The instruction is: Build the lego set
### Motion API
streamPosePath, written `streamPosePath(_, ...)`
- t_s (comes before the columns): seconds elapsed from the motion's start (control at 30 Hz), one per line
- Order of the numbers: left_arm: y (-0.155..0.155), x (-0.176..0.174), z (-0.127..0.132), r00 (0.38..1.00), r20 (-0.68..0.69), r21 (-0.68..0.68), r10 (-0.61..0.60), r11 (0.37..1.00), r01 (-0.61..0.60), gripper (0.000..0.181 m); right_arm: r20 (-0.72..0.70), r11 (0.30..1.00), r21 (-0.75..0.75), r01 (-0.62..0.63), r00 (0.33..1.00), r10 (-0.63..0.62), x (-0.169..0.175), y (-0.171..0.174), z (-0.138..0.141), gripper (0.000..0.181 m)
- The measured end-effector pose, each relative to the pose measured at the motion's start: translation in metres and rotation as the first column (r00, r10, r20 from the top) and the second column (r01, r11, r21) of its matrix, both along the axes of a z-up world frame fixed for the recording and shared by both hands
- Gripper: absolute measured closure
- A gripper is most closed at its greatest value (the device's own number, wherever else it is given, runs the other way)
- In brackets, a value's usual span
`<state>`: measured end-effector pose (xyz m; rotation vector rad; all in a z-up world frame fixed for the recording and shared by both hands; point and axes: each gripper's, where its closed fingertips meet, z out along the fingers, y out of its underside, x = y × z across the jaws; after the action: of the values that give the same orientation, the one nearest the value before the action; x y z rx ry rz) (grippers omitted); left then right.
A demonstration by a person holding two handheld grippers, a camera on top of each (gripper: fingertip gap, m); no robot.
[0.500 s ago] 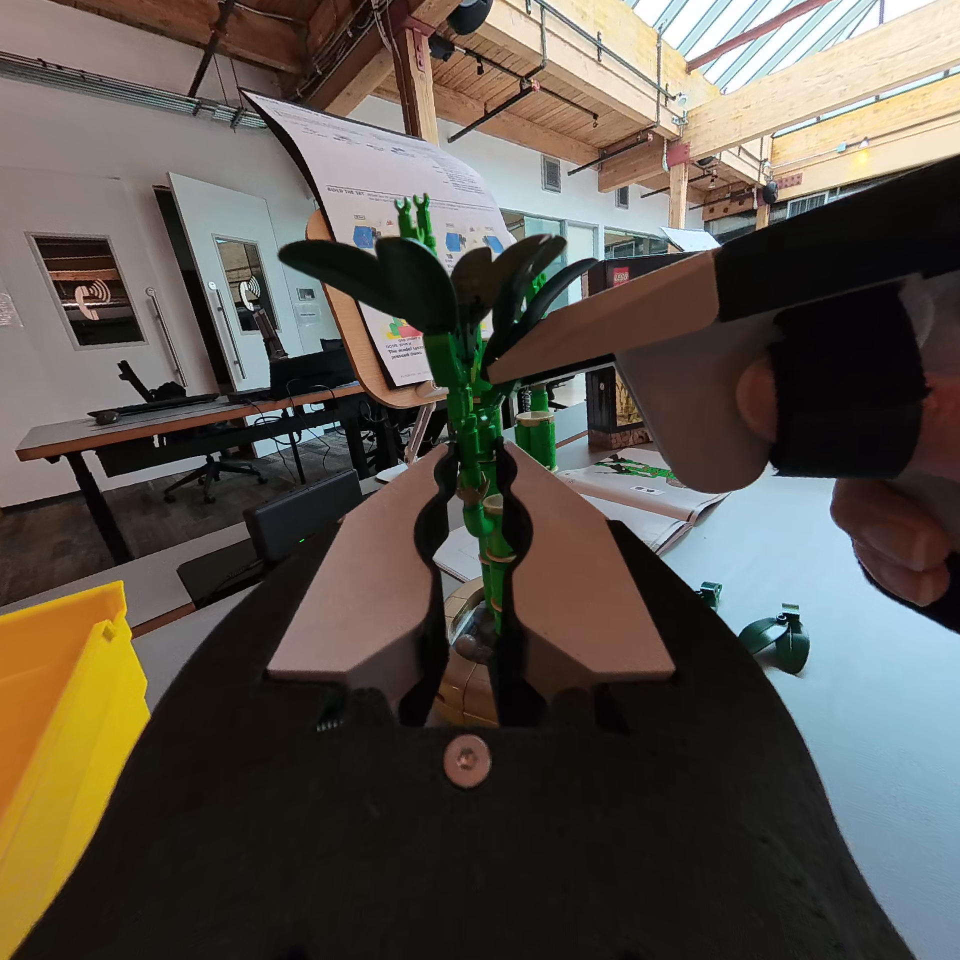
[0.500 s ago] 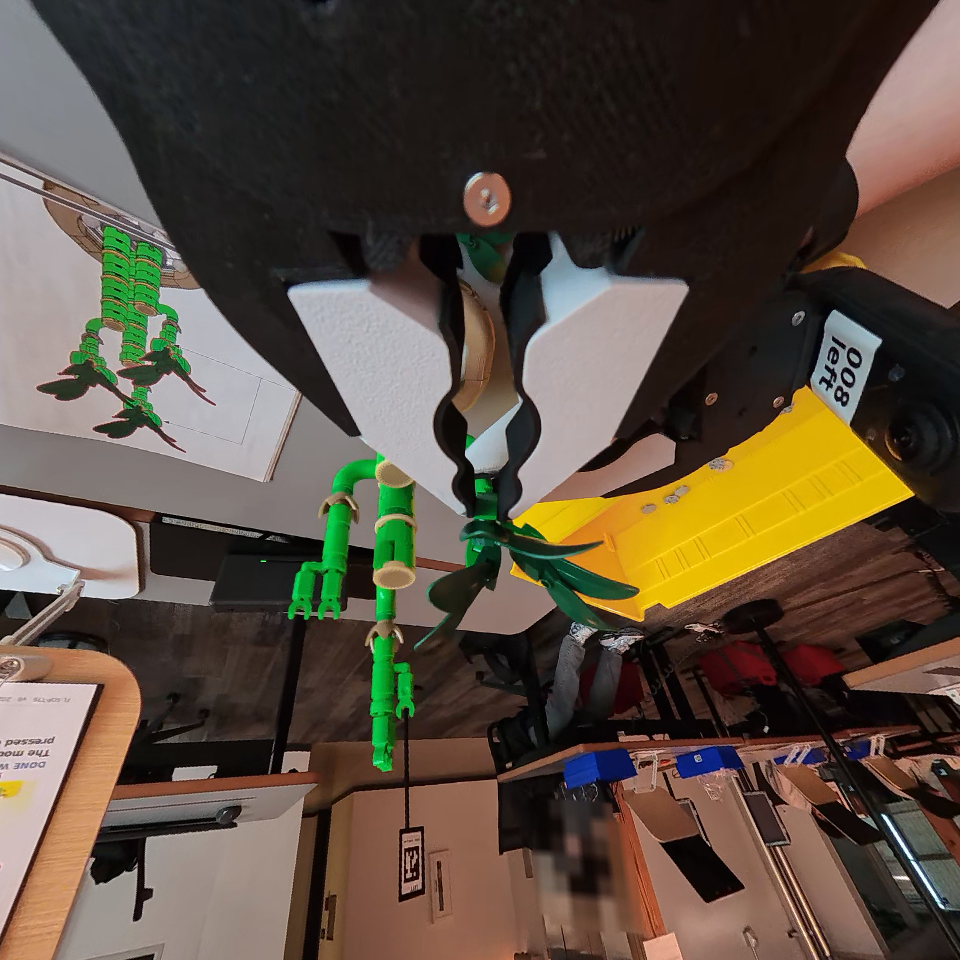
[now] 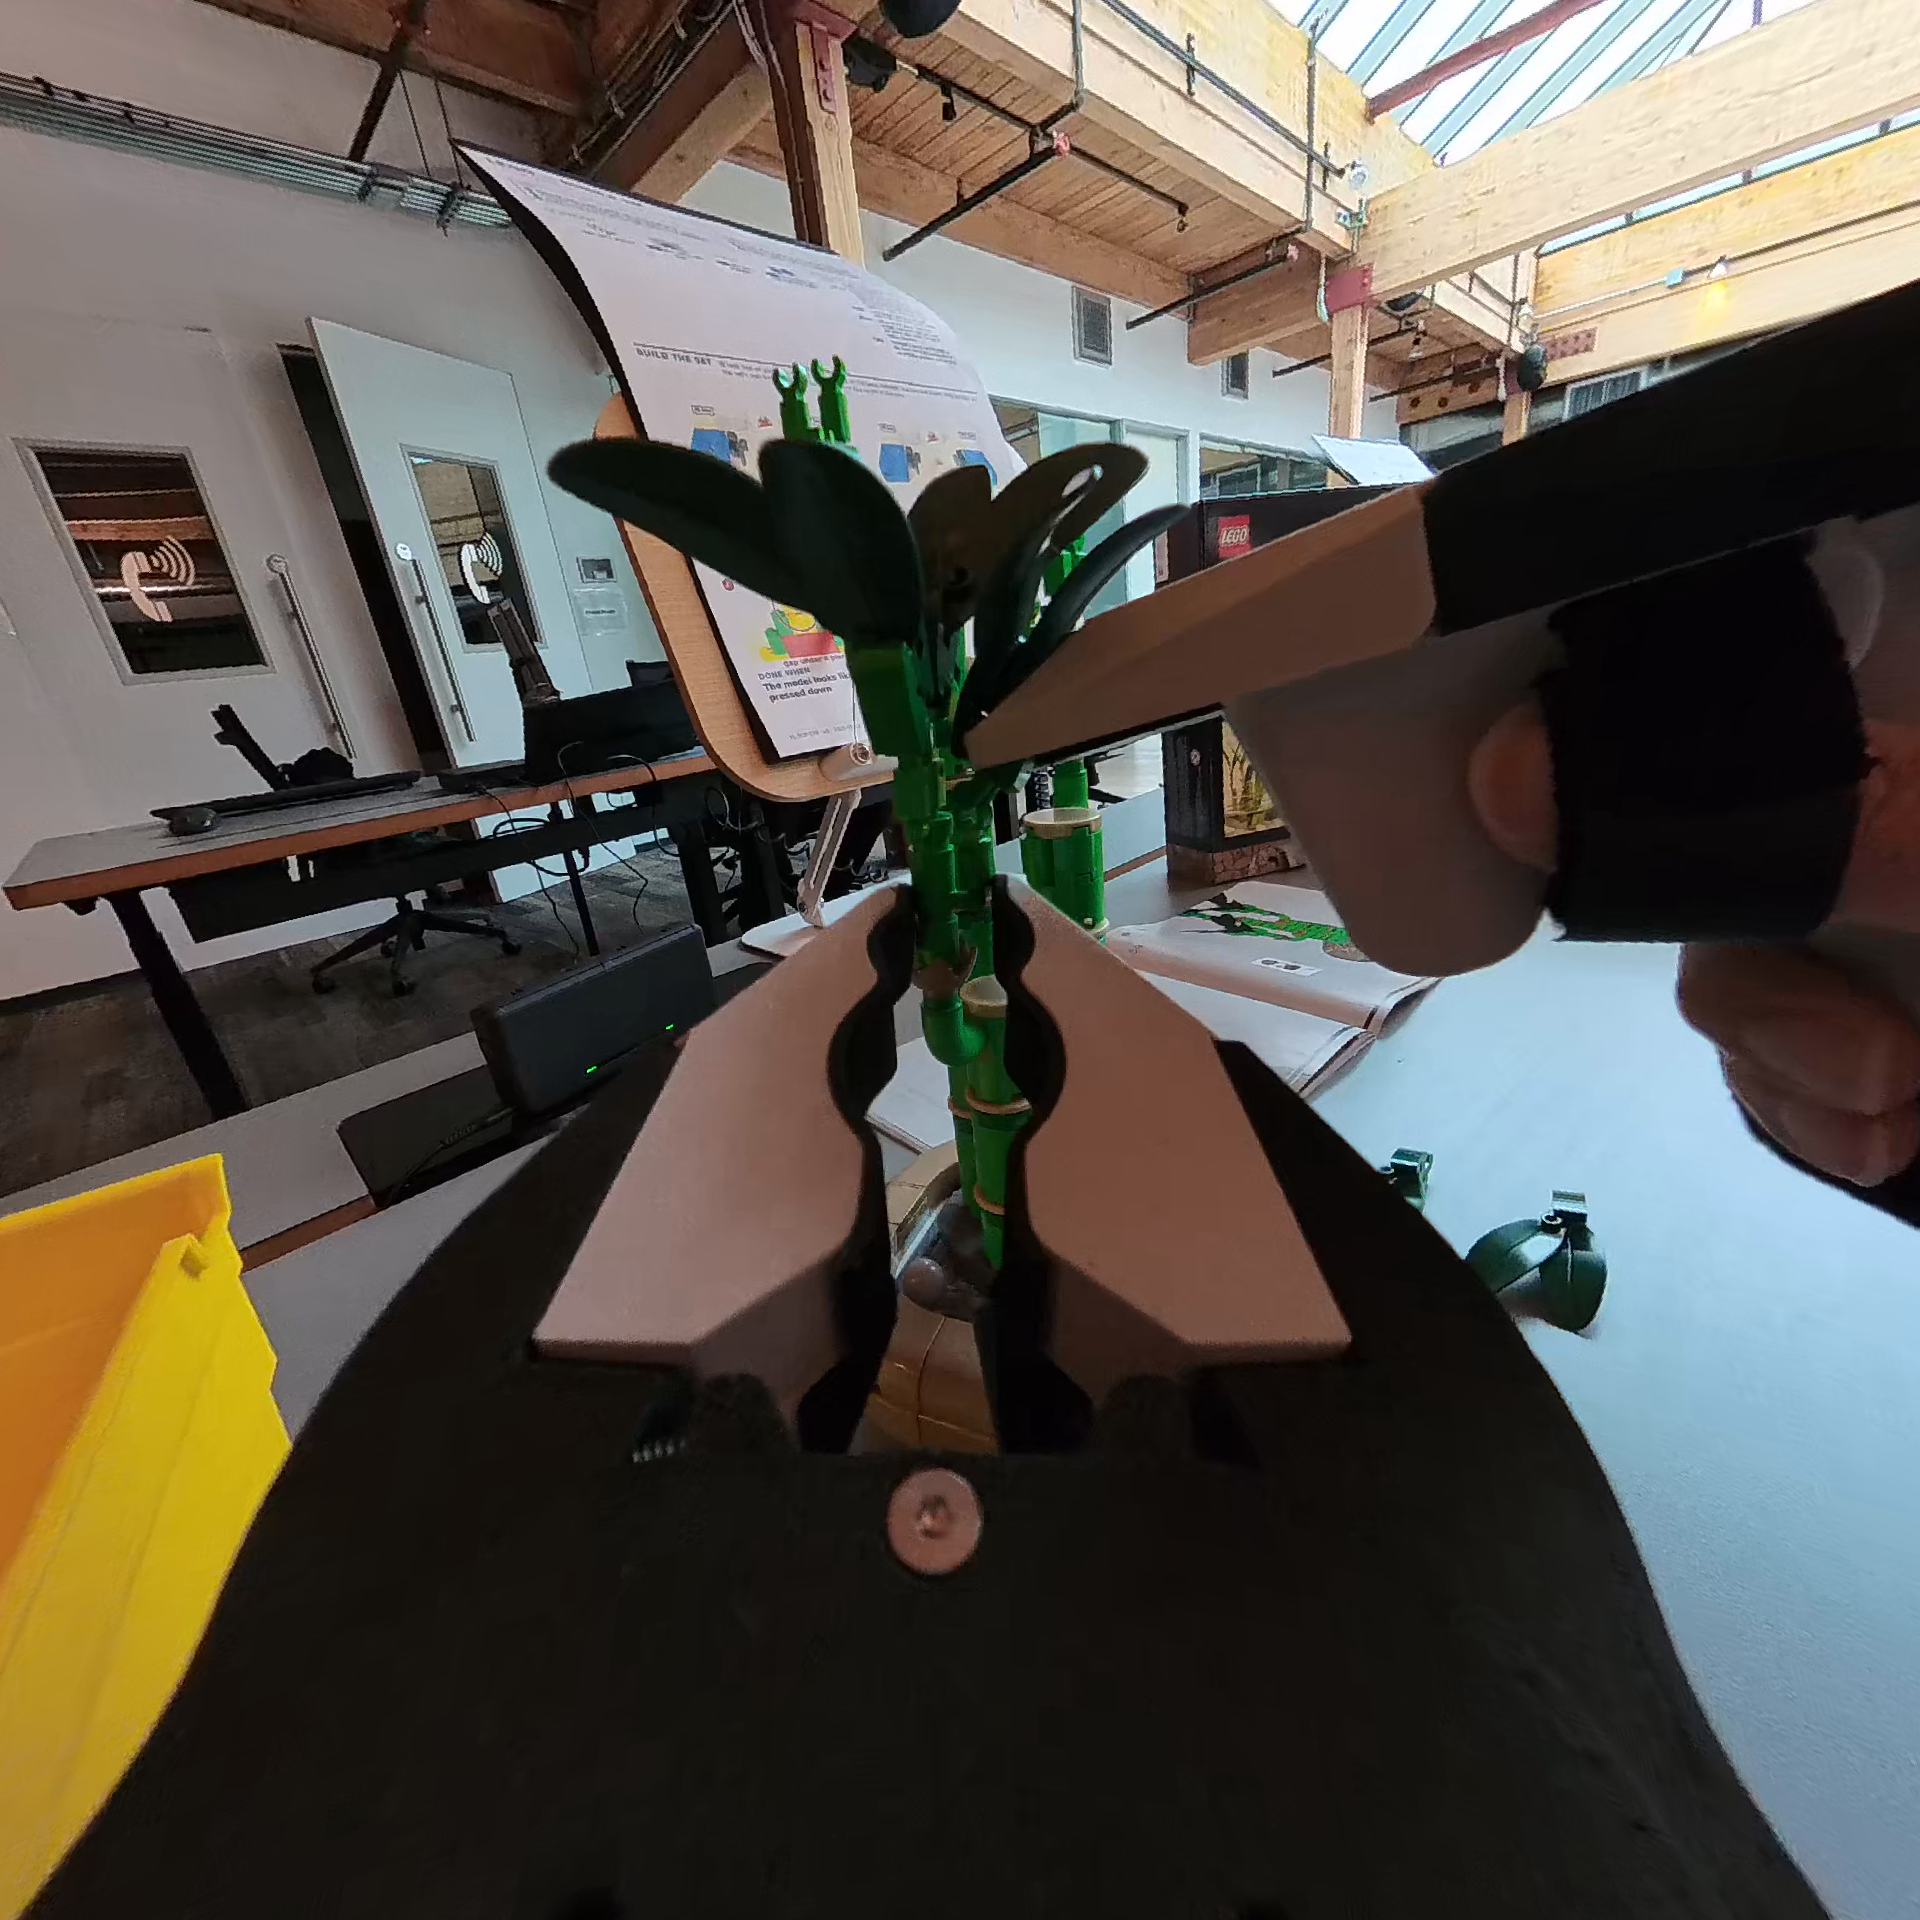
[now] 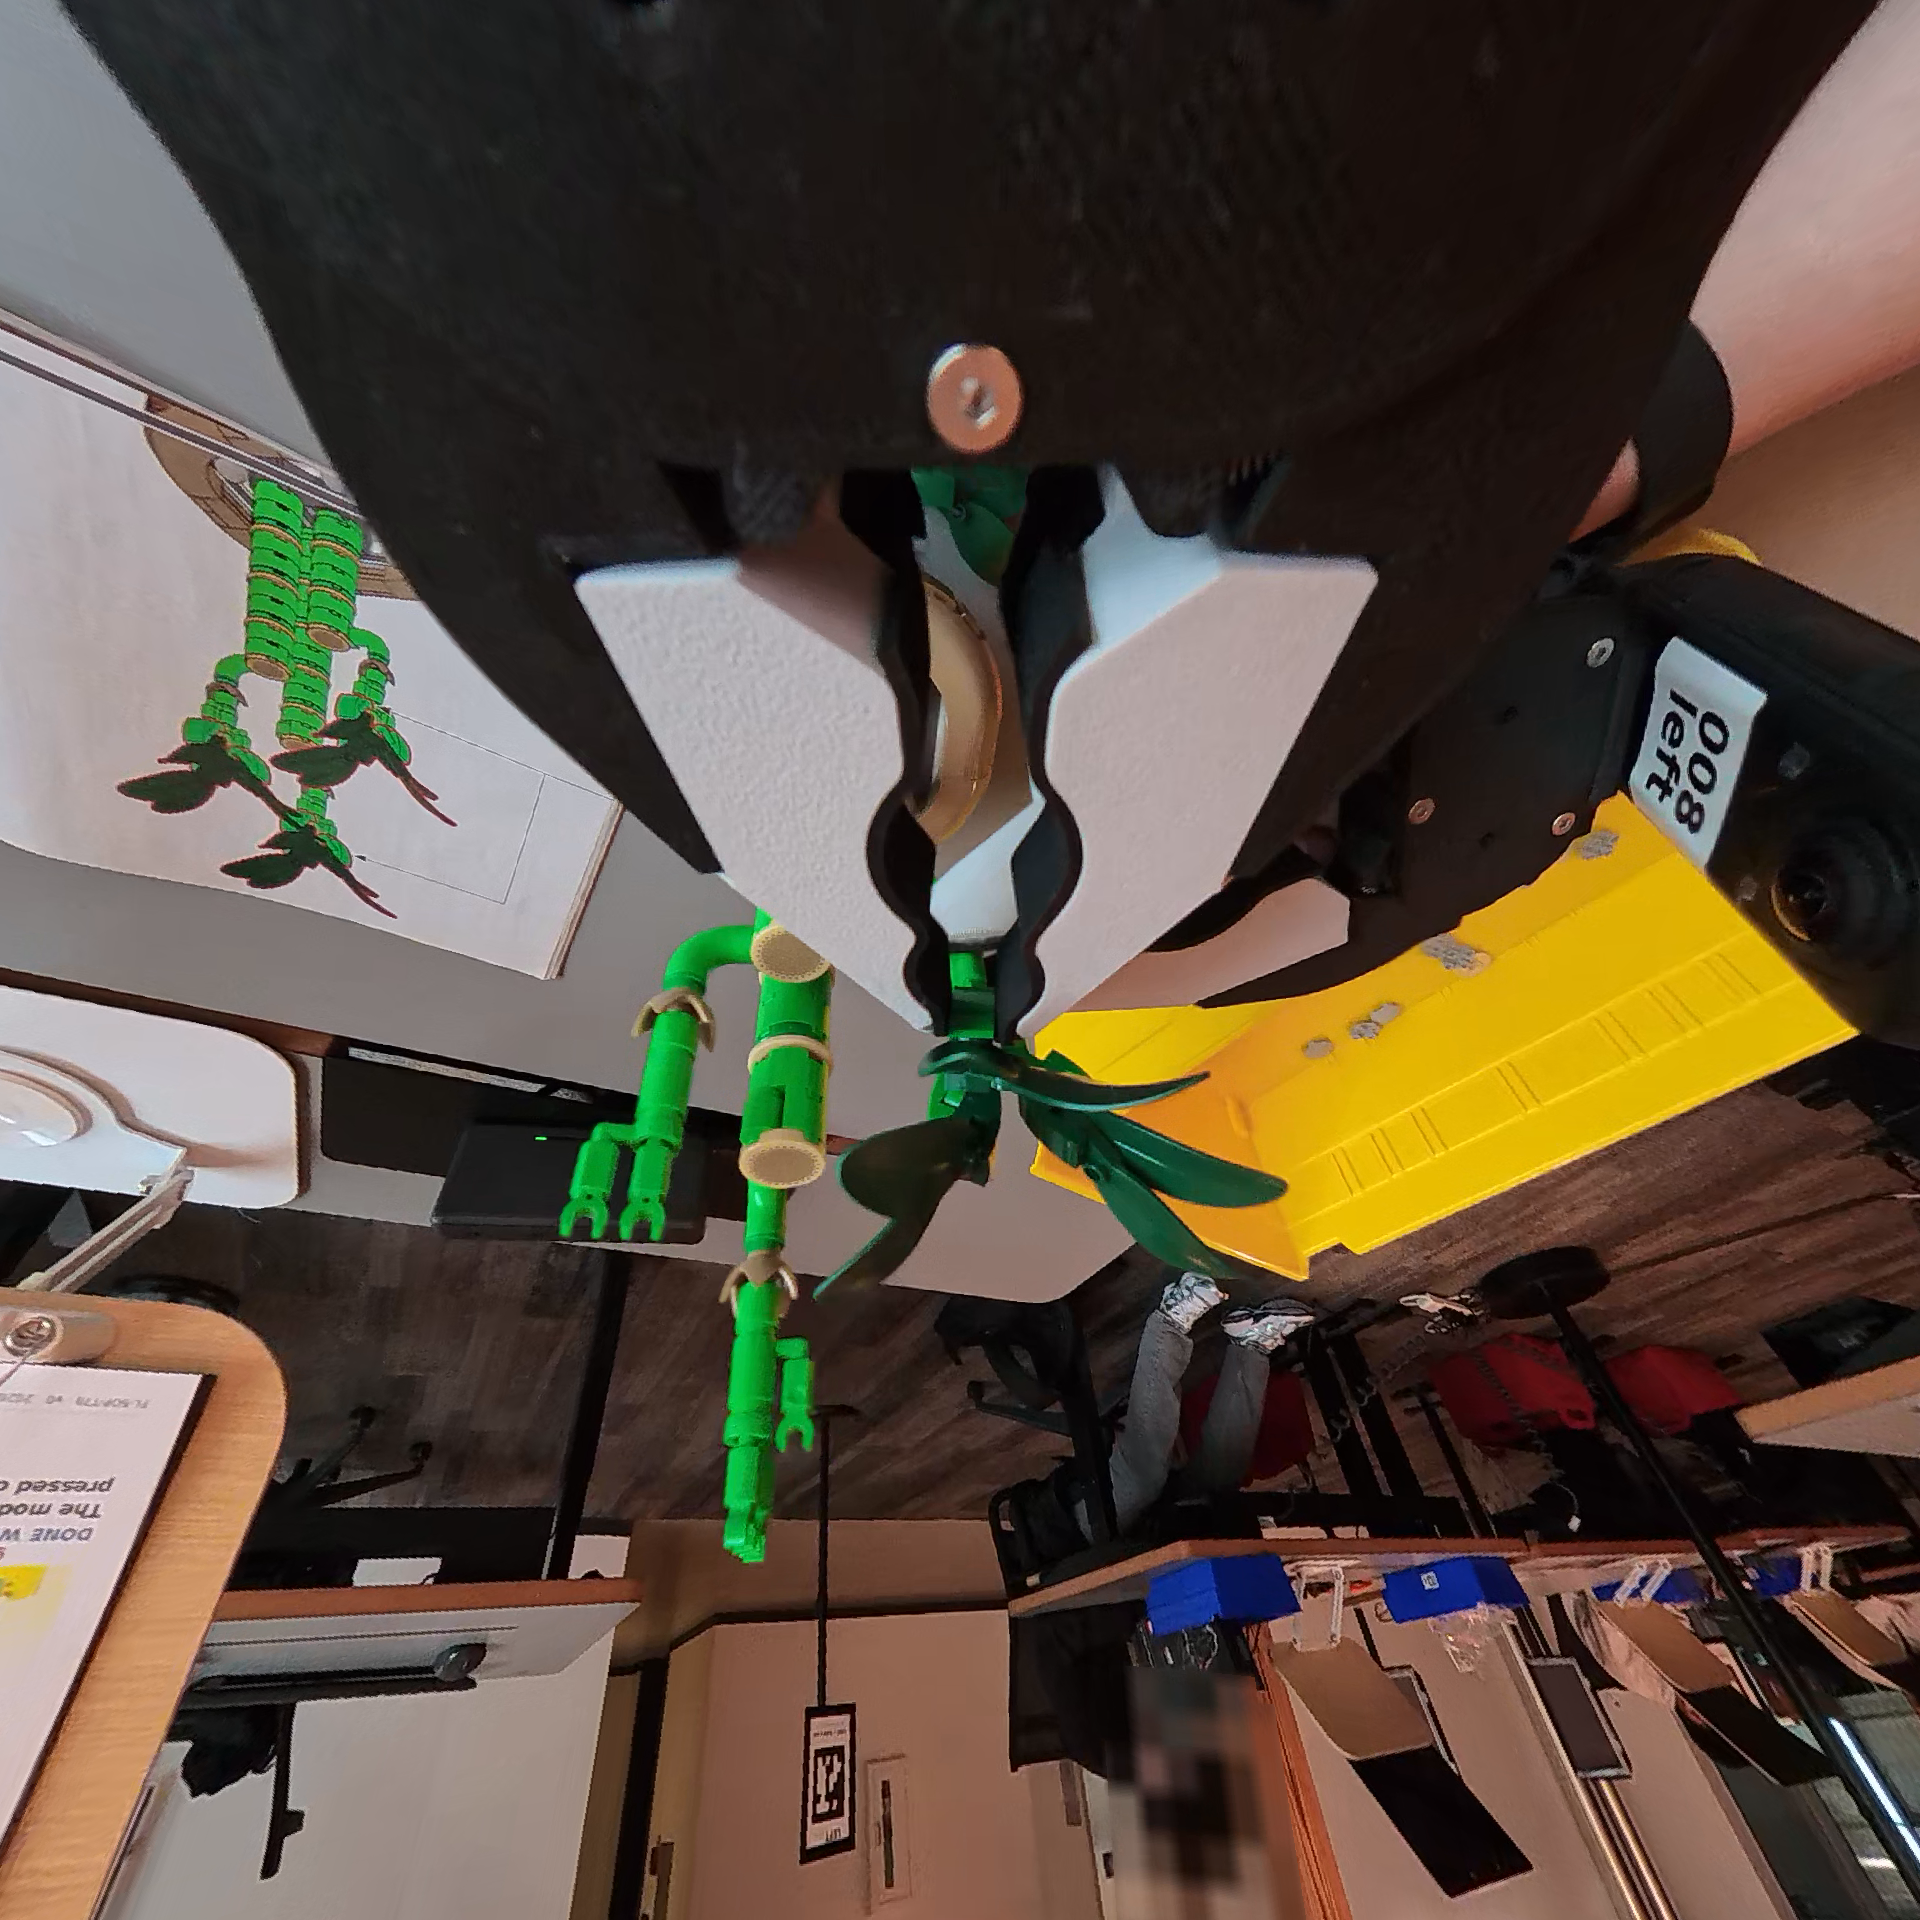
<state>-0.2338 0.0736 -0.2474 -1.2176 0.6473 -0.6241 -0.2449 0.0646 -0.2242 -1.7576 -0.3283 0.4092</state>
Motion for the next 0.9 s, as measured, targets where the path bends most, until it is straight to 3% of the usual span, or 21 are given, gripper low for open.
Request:
streamPosePath(0.33, 0.0011, 0.0011, -0.0006, 1.000, 0.004, -0.015, -0.010, 1.000, 0.010, 0.163, 0.021, 0.999, -0.025, 0.024, 1.000, -0.024, 0.0004, -0.0012, -0.0016, 0.174)
streamPosePath(0.4, 0.0032, -0.0017, -0.0005, 1.000, 0.010, -0.021, 0.001, 1.000, -0.001, 0.170, 0.022, 0.999, -0.031, 0.020, 1.000, -0.020, -0.0009, -0.0014, -0.0019, 0.174)
streamPosePath(0.6, 0.0010, -0.0012, -0.0005, 1.000, 0.007, -0.004, -0.020, 1.000, 0.020, 0.170, -0.012, 0.998, -0.054, 0.022, 1.000, -0.023, -0.0019, 0.0005, -0.0004, 0.174)
streamPosePath(0.9, 0.0013, -0.0018, -0.0006, 1.000, 0.012, -0.011, -0.022, 1.000, 0.022, 0.170, 0.063, 0.997, -0.060, 0.055, 0.997, -0.051, -0.0031, 0.0014, -0.0005, 0.174)
